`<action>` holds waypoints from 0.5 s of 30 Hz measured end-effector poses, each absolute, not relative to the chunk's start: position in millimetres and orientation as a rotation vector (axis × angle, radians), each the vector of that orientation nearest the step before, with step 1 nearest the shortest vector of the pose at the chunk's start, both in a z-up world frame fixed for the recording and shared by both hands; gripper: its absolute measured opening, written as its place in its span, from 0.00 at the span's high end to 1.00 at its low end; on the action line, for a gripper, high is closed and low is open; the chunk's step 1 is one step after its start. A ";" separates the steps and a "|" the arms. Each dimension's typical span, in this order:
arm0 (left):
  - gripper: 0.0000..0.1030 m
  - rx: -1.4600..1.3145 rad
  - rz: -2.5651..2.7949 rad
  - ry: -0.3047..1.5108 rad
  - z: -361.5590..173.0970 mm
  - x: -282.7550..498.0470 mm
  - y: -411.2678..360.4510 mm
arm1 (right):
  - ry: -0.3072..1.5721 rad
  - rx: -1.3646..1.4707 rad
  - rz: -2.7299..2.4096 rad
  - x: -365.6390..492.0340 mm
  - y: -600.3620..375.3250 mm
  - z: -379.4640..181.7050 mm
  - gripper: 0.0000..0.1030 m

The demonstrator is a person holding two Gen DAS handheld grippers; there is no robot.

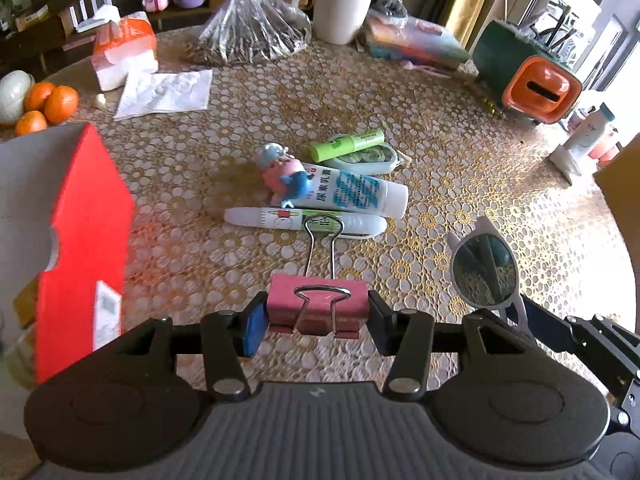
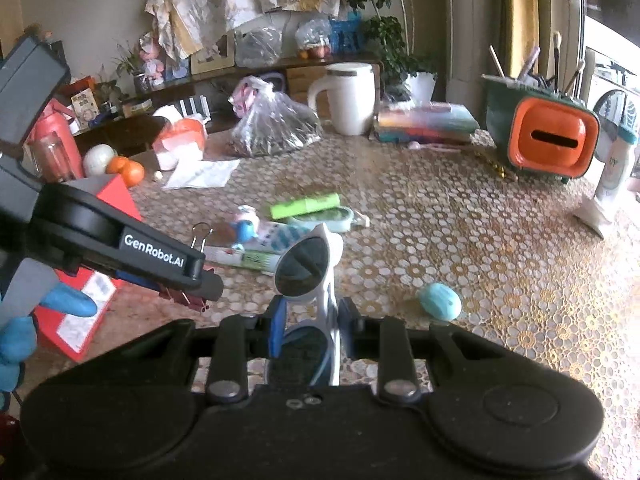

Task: Organize rigid objects
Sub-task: 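Carry the clip with the left tool while the right tool carries the sunglasses over the red box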

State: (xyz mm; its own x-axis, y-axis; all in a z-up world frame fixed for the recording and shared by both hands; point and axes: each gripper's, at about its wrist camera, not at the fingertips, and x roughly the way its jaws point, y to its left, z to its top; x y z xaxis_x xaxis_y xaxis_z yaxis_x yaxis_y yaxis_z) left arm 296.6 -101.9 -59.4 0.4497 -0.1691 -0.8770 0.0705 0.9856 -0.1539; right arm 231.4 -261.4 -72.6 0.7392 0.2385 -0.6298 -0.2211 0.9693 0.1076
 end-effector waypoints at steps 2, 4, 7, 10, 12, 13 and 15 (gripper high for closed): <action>0.51 -0.097 -0.153 1.086 -51.9 288.3 -94.0 | 0.688 0.028 0.261 226.3 -256.1 -65.1 0.73; 0.51 -0.098 -0.159 1.077 -44.7 280.2 -85.1 | 0.681 0.030 0.272 220.7 -250.0 -58.5 0.73; 0.51 -0.102 -0.163 1.066 -34.5 268.3 -71.0 | 0.675 0.034 0.293 213.2 -240.0 -49.5 0.73; 0.51 -0.115 -0.157 1.059 -25.4 258.4 -56.0 | 0.661 0.024 0.314 205.0 -227.4 -40.9 0.73; 0.51 -0.120 -0.153 1.048 -18.7 251.7 -44.9 | 0.655 0.020 0.332 200.3 -218.3 -35.0 0.73; 0.51 -0.121 -0.151 1.041 -16.3 249.0 -39.9 | 0.651 0.016 0.340 197.8 -213.5 -32.4 0.73; 0.51 -0.127 -0.146 1.028 -10.3 243.6 -28.9 | 0.644 0.004 0.354 193.7 -203.8 -26.7 0.73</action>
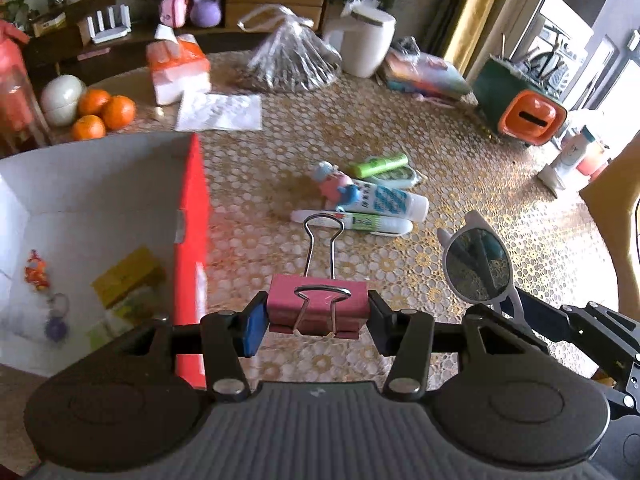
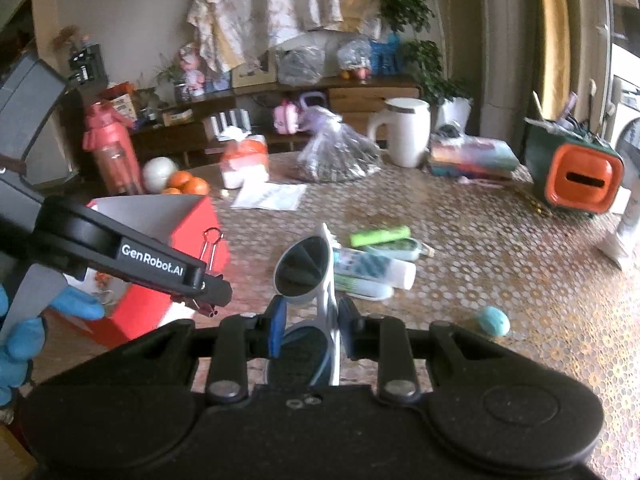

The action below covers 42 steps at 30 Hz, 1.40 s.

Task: Organize rigid objects
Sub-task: 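Carry the clip with the left tool while the right tool carries the sunglasses over the red box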

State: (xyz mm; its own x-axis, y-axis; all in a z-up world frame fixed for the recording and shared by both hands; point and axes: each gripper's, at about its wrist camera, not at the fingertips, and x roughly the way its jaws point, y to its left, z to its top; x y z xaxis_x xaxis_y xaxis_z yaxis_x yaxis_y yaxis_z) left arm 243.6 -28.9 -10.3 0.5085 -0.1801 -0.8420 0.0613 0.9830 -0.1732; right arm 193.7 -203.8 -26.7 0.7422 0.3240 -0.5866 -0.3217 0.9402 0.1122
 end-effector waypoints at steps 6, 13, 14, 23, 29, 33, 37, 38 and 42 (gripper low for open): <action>0.51 -0.126 -0.123 1.000 3.1 229.4 5.6 | 0.654 0.017 0.410 190.8 -178.1 -17.3 0.73; 0.51 -0.134 -0.084 0.972 14.6 217.9 45.5 | 0.657 0.017 0.458 190.6 -143.8 -10.4 0.73; 0.51 -0.135 -0.079 0.970 15.6 216.9 50.4 | 0.655 0.016 0.467 189.6 -139.0 -9.1 0.73; 0.51 -0.151 -0.018 0.960 14.5 209.4 99.3 | 0.656 -0.013 0.520 194.9 -95.5 -3.5 0.73; 0.51 -0.169 0.037 0.970 6.7 208.4 132.7 | 0.666 -0.039 0.553 200.9 -63.9 -5.9 0.73; 0.51 -0.172 0.073 0.979 1.1 207.0 155.0 | 0.690 -0.062 0.577 206.8 -40.4 -14.4 0.73; 0.51 -0.183 0.119 0.985 -5.1 209.9 178.4 | 0.701 -0.079 0.598 212.8 -19.1 -21.4 0.73; 0.51 -0.183 0.131 0.986 -7.0 210.9 184.1 | 0.701 -0.085 0.601 213.6 -14.5 -23.2 0.73; 0.51 -0.185 0.182 1.003 -17.3 217.5 206.0 | 0.719 -0.105 0.602 222.8 3.4 -32.8 0.73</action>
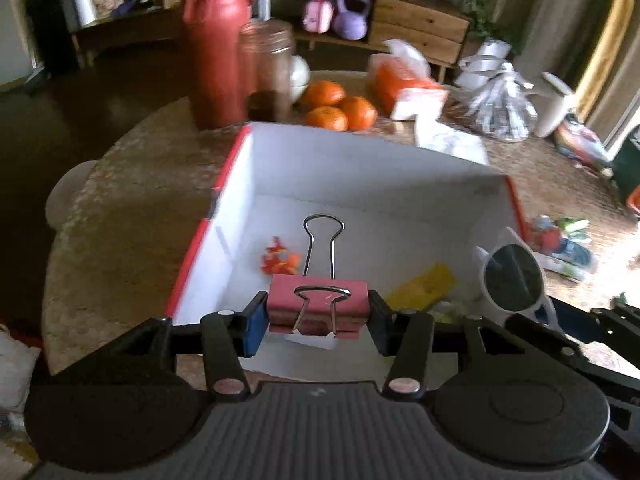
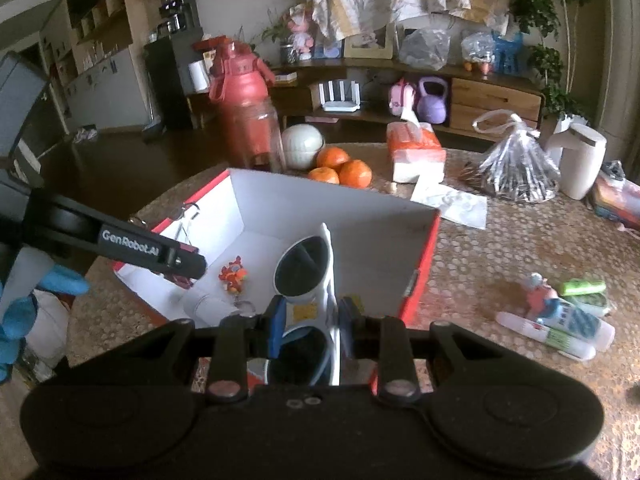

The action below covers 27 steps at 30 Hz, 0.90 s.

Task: Organize rigid objects
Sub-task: 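Carry the clip with the left tool while the right tool carries the sunglasses over the red box, then open the left tool to drop the clip while the right tool releases the sunglasses into the box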

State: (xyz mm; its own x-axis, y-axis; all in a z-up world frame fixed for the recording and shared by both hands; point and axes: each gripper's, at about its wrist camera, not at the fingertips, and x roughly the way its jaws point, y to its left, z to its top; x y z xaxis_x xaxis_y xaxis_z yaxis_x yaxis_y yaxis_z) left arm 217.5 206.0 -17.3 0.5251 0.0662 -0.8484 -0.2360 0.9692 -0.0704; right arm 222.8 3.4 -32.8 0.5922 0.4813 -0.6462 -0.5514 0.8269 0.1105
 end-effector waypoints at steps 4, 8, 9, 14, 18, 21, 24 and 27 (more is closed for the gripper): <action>0.51 -0.186 0.219 1.034 -31.2 226.9 222.7 | 0.735 -0.121 0.593 234.8 16.4 -41.4 0.73; 0.51 -0.184 0.231 1.065 -43.3 234.8 229.5 | 0.751 -0.146 0.583 246.1 29.4 -50.2 0.73; 0.51 -0.181 0.230 1.072 -46.1 237.6 229.3 | 0.759 -0.150 0.581 249.3 31.8 -52.9 0.73; 0.51 -0.160 0.228 1.096 -57.9 251.9 225.7 | 0.785 -0.188 0.569 259.4 45.9 -66.7 0.73; 0.51 -0.148 0.236 1.125 -70.4 263.8 225.6 | 0.798 -0.215 0.560 265.5 53.4 -75.4 0.73; 0.51 -0.132 0.222 1.143 -77.9 270.6 222.3 | 0.812 -0.233 0.554 267.7 55.3 -80.7 0.73; 0.51 -0.119 0.221 1.159 -84.1 276.7 218.6 | 0.823 -0.240 0.555 269.1 54.9 -85.4 0.73; 0.51 -0.111 0.214 1.172 -89.5 281.4 217.1 | 0.836 -0.245 0.552 270.4 55.2 -90.2 0.73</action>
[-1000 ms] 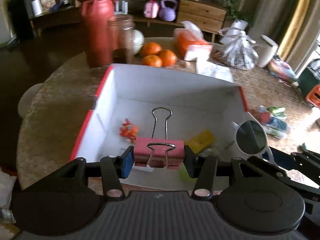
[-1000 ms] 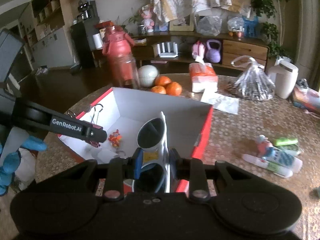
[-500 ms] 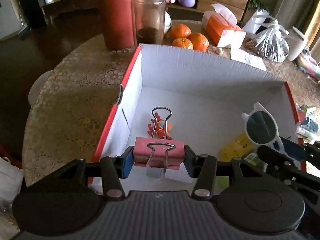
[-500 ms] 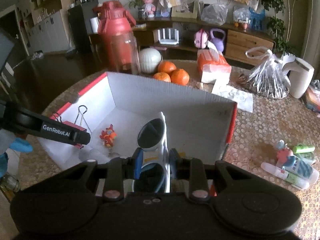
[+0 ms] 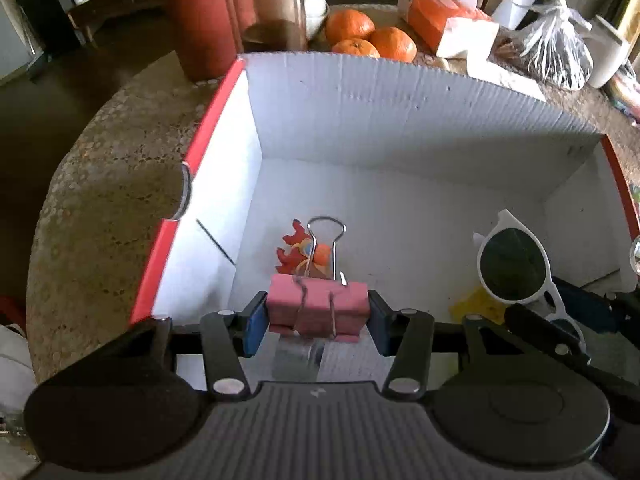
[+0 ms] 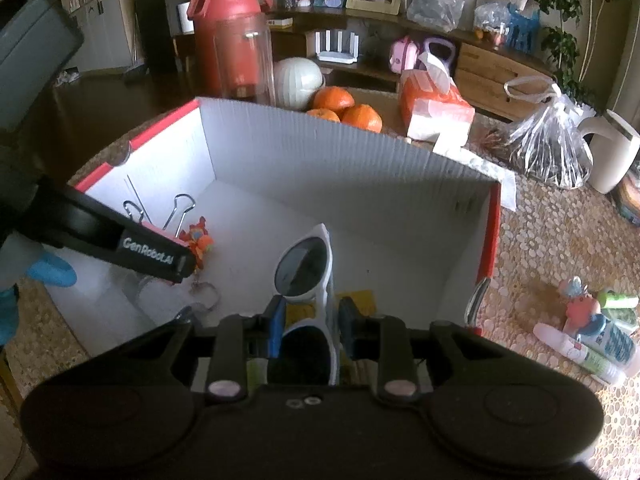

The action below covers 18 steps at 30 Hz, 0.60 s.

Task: Organize rigid objects
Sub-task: 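Open the left tool to drop the clip while the right tool releases the sunglasses into the box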

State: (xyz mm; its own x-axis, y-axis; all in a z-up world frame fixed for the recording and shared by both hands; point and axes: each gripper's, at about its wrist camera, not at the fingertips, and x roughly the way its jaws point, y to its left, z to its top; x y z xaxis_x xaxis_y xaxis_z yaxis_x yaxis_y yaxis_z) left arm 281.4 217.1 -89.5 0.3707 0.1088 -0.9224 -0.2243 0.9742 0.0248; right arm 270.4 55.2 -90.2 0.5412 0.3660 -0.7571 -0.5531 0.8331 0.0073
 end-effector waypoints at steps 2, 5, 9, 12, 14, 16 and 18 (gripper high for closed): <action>0.51 -0.104 0.214 1.182 -92.9 283.5 216.6 | 0.831 -0.255 0.556 269.4 56.3 -91.4 0.72; 0.51 -0.087 0.219 1.195 -96.4 285.5 216.1 | 0.834 -0.253 0.558 269.7 57.4 -92.5 0.72; 0.51 -0.086 0.228 1.213 -102.2 286.6 218.9 | 0.839 -0.249 0.565 270.2 57.7 -92.8 0.70; 0.51 -0.086 0.234 1.221 -105.4 286.5 218.3 | 0.839 -0.241 0.569 270.5 56.4 -91.4 0.69; 0.51 -0.085 0.236 1.221 -104.9 286.3 217.8 | 0.834 -0.238 0.573 269.4 54.9 -90.0 0.69; 0.51 -0.088 0.238 1.219 -103.4 285.5 217.8 | 0.828 -0.233 0.576 267.8 52.6 -87.9 0.68; 0.51 -0.093 0.240 1.213 -100.3 285.1 218.3 | 0.824 -0.223 0.579 265.5 49.8 -85.0 0.68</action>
